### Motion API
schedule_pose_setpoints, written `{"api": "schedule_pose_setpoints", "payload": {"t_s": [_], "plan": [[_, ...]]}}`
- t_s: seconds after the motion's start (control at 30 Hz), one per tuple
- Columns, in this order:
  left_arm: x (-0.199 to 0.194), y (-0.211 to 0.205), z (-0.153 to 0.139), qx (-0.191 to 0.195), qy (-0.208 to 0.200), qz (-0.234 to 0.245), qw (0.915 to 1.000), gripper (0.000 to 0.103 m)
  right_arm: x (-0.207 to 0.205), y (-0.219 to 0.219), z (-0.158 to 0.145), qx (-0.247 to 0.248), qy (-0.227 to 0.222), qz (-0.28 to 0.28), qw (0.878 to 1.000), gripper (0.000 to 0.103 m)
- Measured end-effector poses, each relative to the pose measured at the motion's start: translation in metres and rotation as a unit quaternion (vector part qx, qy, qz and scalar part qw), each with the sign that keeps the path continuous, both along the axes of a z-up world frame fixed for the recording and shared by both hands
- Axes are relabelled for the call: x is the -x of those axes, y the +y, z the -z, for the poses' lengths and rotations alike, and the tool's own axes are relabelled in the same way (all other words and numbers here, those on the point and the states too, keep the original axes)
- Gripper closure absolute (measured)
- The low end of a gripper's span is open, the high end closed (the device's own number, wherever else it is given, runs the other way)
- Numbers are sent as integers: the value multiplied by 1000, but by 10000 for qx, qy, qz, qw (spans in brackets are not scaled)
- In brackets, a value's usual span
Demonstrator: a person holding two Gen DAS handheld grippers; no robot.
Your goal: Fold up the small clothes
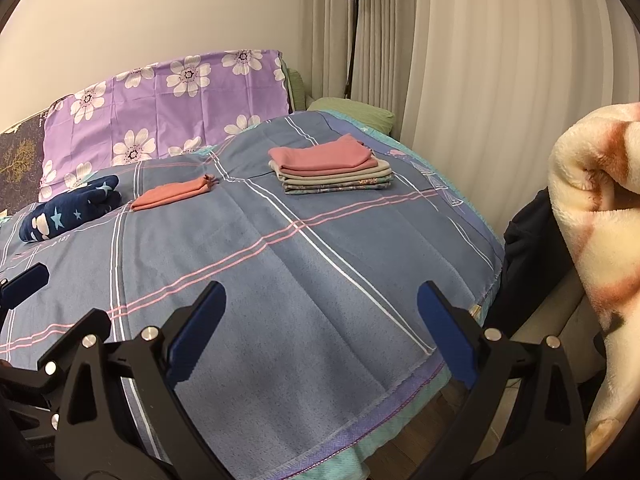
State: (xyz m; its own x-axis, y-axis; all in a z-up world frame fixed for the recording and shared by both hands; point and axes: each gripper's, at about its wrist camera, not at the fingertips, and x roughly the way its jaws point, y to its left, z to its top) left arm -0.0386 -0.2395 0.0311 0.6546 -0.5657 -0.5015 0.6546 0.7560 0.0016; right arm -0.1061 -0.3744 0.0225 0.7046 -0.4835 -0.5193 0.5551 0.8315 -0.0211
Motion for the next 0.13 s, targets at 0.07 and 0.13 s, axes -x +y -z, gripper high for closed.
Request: {"api": "schedule_pose_setpoints", "payload": {"t_s": [0.07, 0.13], "plan": [[0, 0, 0, -8, 0, -3, 10000, 2, 0, 1, 0, -1, 1, -2, 10000, 5], [0, 0, 0, -1, 0, -3, 10000, 2, 0, 1, 0, -1, 4, 3, 10000, 5]]}}
